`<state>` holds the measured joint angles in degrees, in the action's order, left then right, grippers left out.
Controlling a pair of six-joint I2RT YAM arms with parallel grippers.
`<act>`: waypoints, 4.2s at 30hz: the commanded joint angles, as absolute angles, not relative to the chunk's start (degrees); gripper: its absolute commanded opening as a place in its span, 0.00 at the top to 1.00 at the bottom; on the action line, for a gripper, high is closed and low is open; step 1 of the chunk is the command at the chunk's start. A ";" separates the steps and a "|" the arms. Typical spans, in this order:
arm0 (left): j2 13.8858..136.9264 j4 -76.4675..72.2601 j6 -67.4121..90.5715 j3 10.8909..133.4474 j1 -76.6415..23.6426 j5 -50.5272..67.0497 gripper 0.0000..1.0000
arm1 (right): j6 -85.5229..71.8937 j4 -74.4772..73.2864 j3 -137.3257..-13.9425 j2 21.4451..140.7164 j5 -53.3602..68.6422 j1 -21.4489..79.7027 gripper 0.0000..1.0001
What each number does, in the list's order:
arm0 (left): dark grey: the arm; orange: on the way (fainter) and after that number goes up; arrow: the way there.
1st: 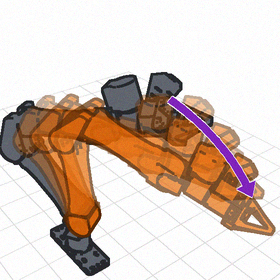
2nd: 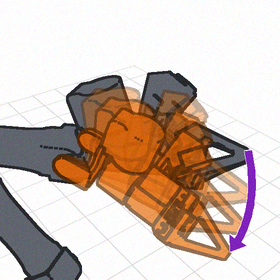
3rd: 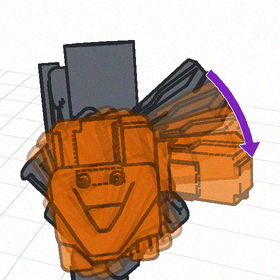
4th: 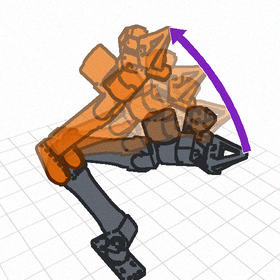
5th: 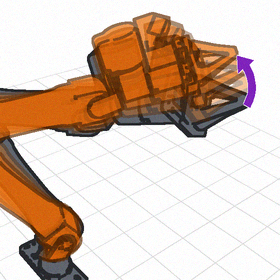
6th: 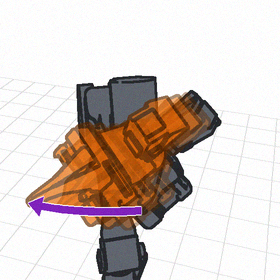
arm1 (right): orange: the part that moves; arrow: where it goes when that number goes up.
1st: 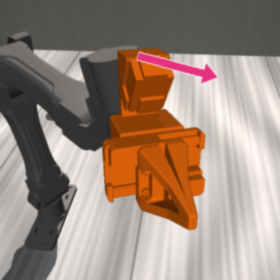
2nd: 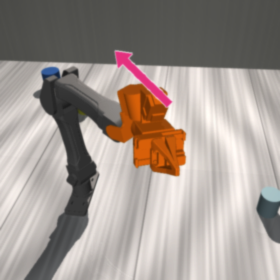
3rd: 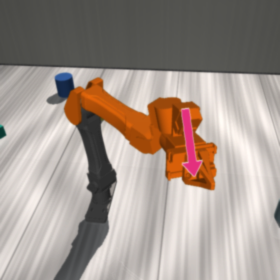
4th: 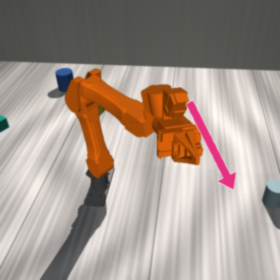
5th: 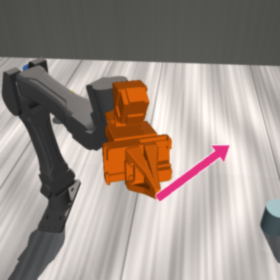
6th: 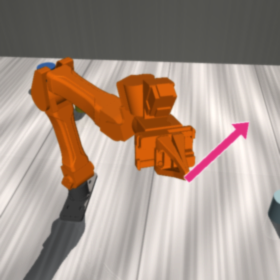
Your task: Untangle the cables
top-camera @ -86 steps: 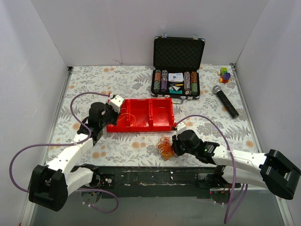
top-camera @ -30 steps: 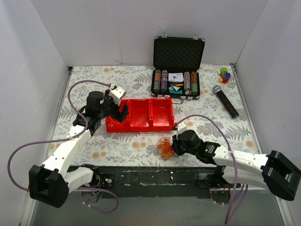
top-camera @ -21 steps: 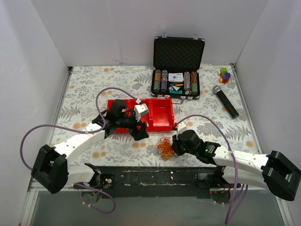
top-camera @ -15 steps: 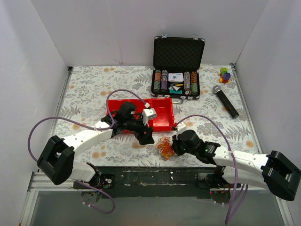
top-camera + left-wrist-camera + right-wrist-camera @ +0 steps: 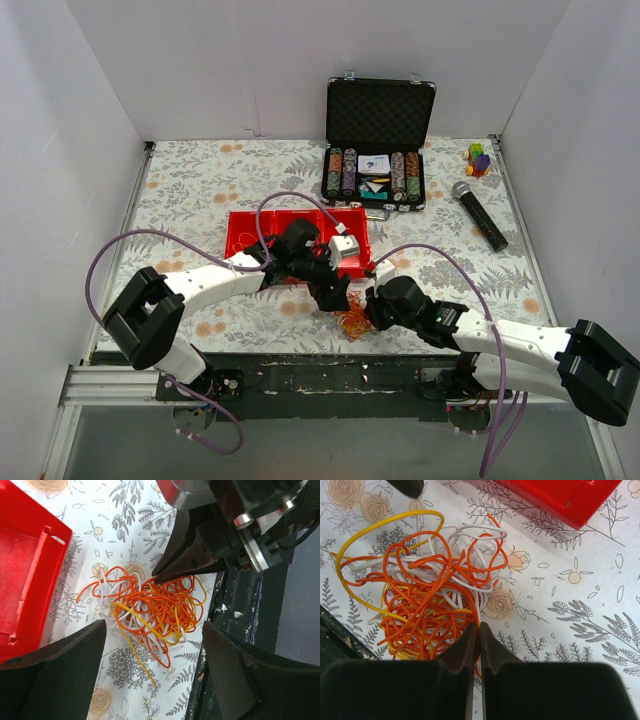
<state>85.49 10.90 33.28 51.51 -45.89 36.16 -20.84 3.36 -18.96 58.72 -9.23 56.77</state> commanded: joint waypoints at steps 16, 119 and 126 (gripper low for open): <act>83.76 13.43 30.24 54.40 -47.46 28.21 0.98 | -21.00 5.54 -18.19 57.22 -8.79 57.48 0.96; 93.69 31.99 24.59 74.97 -44.21 35.33 0.25 | -26.19 -9.32 -20.39 34.81 -22.24 57.39 0.47; 98.52 32.08 30.49 75.67 -43.42 36.21 0.30 | -26.28 -8.53 -19.86 34.63 -21.97 57.39 0.47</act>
